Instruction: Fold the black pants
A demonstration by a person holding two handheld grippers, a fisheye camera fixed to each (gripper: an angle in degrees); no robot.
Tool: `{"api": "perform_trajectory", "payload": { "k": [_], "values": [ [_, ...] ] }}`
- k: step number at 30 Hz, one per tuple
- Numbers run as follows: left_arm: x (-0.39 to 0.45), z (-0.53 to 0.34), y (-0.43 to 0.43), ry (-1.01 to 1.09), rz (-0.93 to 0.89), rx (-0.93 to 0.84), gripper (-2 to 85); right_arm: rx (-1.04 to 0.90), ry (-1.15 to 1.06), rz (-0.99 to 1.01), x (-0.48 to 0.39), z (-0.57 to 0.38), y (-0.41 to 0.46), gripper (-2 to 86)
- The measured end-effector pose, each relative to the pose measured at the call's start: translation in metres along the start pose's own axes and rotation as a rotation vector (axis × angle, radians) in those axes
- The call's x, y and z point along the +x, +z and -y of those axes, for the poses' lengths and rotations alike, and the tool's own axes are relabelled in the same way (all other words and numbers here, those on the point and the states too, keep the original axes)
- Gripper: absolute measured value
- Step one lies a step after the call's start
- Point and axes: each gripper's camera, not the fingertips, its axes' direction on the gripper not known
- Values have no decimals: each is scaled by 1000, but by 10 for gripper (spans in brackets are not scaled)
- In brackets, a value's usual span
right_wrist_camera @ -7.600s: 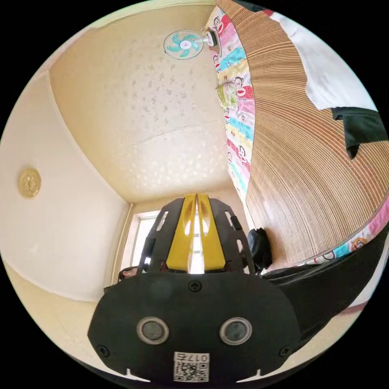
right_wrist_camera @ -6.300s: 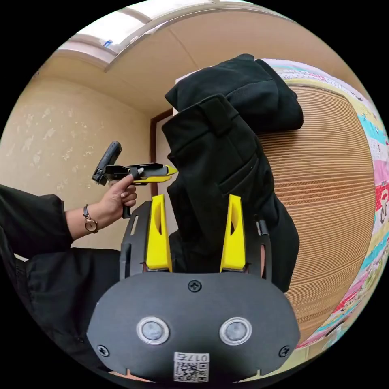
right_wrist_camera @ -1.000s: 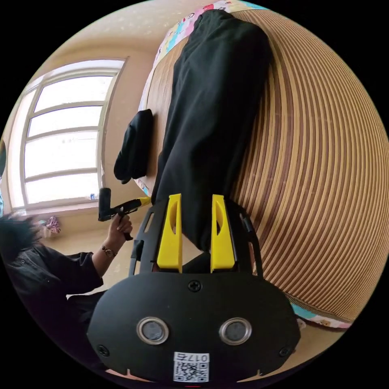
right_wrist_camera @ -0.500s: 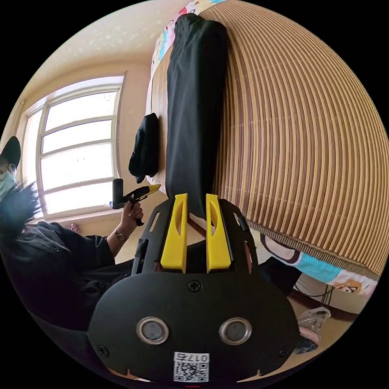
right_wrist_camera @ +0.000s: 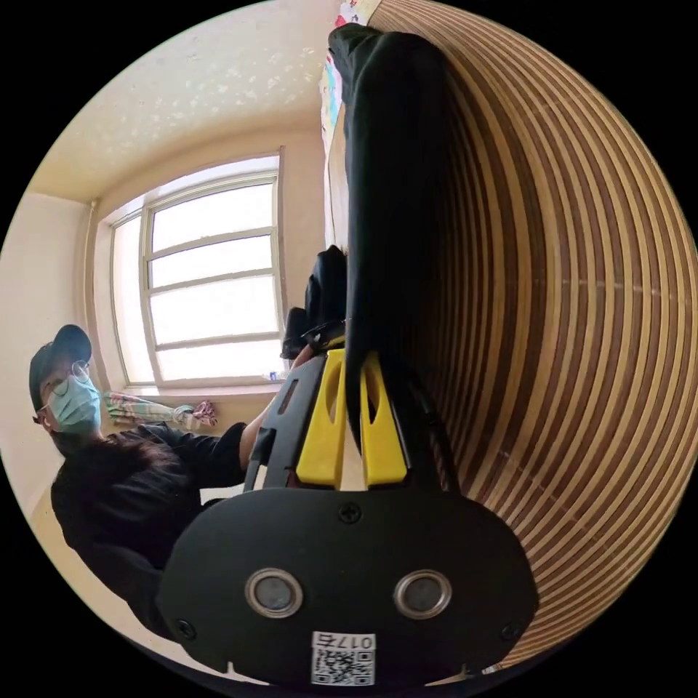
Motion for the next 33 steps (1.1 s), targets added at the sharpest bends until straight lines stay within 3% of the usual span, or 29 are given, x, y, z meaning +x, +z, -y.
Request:
{"api": "perform_trajectory", "payload": {
  "k": [4, 10, 14, 19, 26, 30, 33],
  "values": [
    [10, -43, -36, 187, -514, -39, 37, 58, -121, 124, -58, -42, -26, 20],
    [138, -153, -164, 667, -757, 74, 36, 140, -540, 247, -244, -114, -98, 10],
    [261, -215, -246, 983, -692, 210, 37, 167, -809, 138, -380, -138, -143, 6],
    [343, -208, -282, 989, -550, 388, 30, 219, -824, -23, -444, -106, -181, 5],
    [369, -100, -225, 696, -416, 373, 37, 248, -630, -228, -406, -2, -216, 5],
    [365, -81, -192, 671, -352, 357, 40, 219, -634, -384, -389, 1, -214, 6],
    [333, -79, -140, 574, -240, 278, 48, 114, -519, -500, -326, -13, -194, 11]
  ]
}}
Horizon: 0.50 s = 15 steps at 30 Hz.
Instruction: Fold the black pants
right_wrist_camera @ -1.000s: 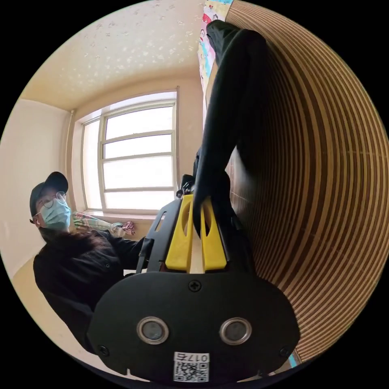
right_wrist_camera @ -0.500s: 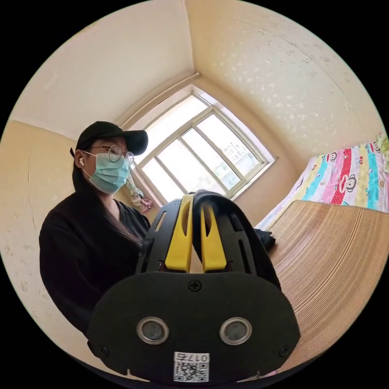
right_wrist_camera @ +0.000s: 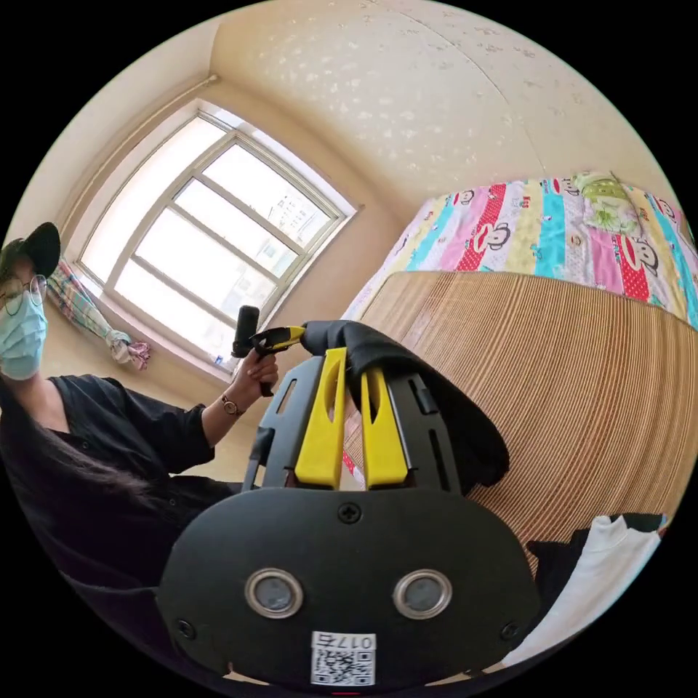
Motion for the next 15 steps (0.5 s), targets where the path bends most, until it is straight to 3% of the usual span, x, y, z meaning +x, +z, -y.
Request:
{"api": "perform_trajectory", "payload": {
  "k": [3, 5, 8, 12, 15],
  "values": [
    [-59, -64, 54, -177, 151, -183, 53, -179, 222, 5, 62, -81, 61, 27],
    [-114, -125, 96, -408, 189, -387, 60, -364, 475, 18, 112, -159, 107, 62],
    [-149, -170, 106, -574, 71, -426, 50, -513, 676, 32, 143, -221, 126, 94],
    [-163, -149, 90, -610, 66, -317, 110, -254, 727, 116, 164, -220, 88, 127],
    [-171, -93, 94, -493, 136, -295, 151, -117, 741, 116, 195, -201, 83, 159]
  ]
}}
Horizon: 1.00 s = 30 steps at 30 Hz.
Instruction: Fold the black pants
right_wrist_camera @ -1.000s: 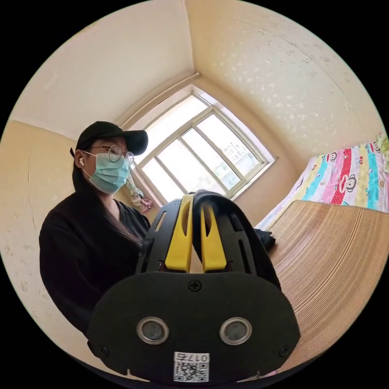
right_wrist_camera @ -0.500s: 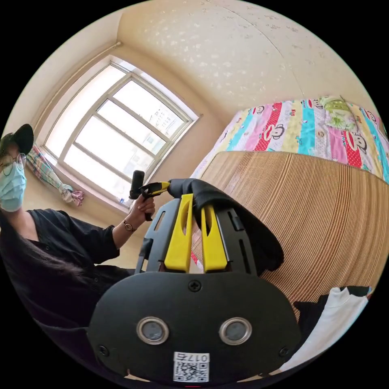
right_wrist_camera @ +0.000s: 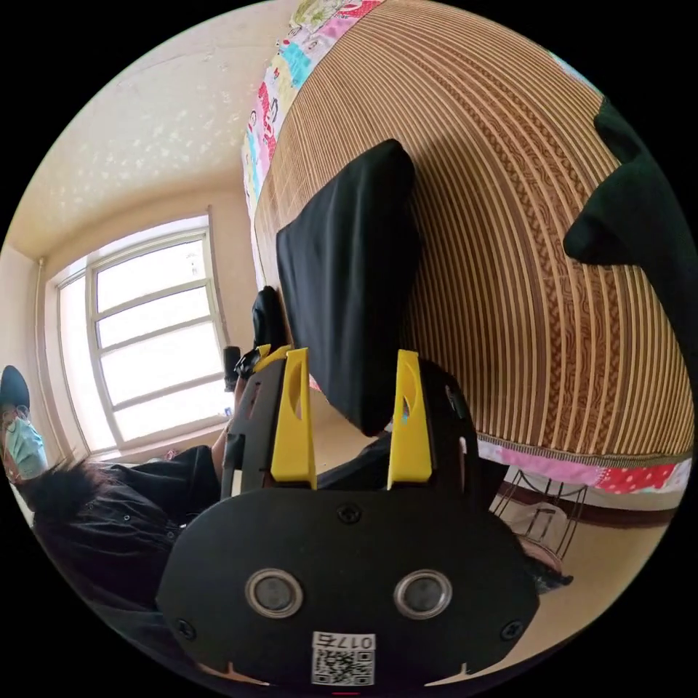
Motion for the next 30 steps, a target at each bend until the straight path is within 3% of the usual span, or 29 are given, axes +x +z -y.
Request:
{"api": "perform_trajectory", "payload": {
  "k": [4, 6, 8, 13, 17, 22, 30],
  "values": [
    [9, 89, 13, 99, 61, -57, 174, -89, -15, 55, 13, 42, 59, 175],
    [5, 118, 40, 109, 25, -202, 167, -154, -30, 65, 9, 46, 91, 174],
    [-2, 132, 75, 89, -43, -384, 156, -96, -30, 20, 1, 36, 100, 154],
    [6, 112, 62, 71, -16, -351, 104, -190, -16, 281, -10, 3, 101, 81],
    [44, 61, 79, 113, -109, -494, 90, -268, -197, 144, -57, -29, 45, 46],
    [131, 28, 119, 209, -304, -548, 91, -334, -399, -2, -121, -61, -57, 40],
    [345, 33, 258, 645, -317, -643, 103, -378, -537, -364, -168, -90, -241, 61]
  ]
}}
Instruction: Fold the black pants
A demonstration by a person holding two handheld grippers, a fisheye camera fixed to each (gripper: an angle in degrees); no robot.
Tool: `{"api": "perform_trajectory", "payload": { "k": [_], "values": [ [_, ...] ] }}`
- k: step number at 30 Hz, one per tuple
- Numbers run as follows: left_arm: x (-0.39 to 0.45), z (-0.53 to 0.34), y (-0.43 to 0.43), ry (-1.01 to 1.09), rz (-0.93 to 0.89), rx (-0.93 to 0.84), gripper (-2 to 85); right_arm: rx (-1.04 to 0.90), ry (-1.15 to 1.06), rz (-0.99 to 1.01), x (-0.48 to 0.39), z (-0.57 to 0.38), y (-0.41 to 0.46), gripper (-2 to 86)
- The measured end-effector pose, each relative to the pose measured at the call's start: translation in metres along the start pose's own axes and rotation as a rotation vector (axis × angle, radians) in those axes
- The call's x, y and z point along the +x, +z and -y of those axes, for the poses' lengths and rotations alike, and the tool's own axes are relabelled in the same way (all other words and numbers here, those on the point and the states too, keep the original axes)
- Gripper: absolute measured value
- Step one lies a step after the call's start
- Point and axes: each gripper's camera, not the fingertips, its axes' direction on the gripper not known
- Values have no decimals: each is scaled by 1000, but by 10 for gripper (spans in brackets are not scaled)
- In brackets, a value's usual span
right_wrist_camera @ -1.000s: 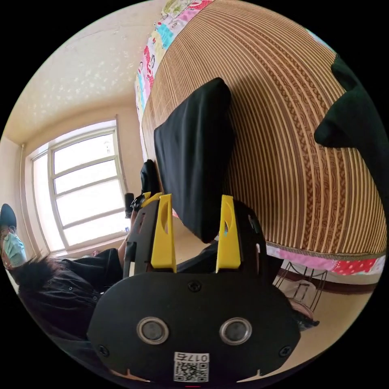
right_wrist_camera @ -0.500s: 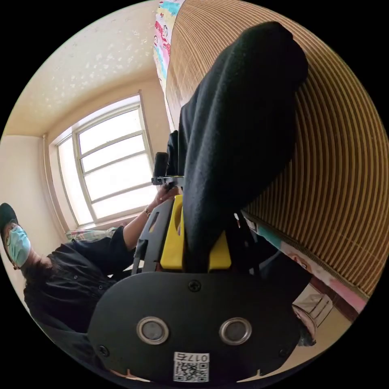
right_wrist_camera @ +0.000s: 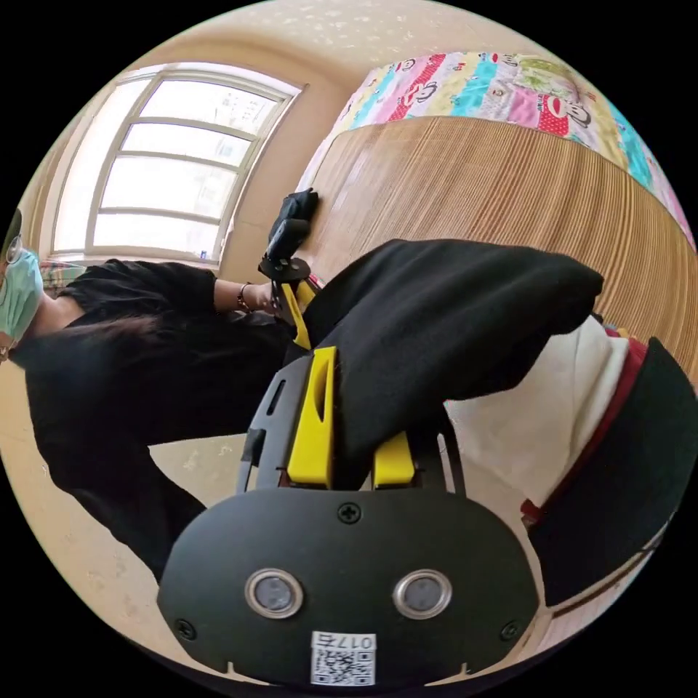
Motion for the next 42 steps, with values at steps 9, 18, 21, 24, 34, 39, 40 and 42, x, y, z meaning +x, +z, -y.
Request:
{"api": "perform_trajectory", "payload": {
  "k": [9, 18, 21, 24, 34, 39, 40, 42],
  "values": [
    [-48, -6, 89, -42, 40, -487, 129, -481, 1035, -711, 79, -80, 49, 37],
    [-87, -295, -70, -586, 537, -183, 77, 269, 696, -845, -165, -28, 210, 5],
    [-27, -363, -115, -612, 890, 70, 31, 600, 484, -939, -260, 8, 238, 3],
    [66, -425, -137, -629, 1527, 482, 43, 1074, 381, -912, -338, 23, 248, 3],
    [-31, -519, -149, -807, 1283, 854, 130, 1462, -123, -242, -397, 29, 292, 3],
    [-98, -536, -133, -934, 1193, 900, 135, 1435, -158, -410, -430, 5, 318, 3],
    [-119, -540, -131, -985, 1148, 860, 133, 1397, -149, -425, -435, 1, 320, 3],
    [-164, -546, -122, -1124, 1063, 706, 128, 1377, -129, -404, -436, -8, 322, 4]
  ]
}}
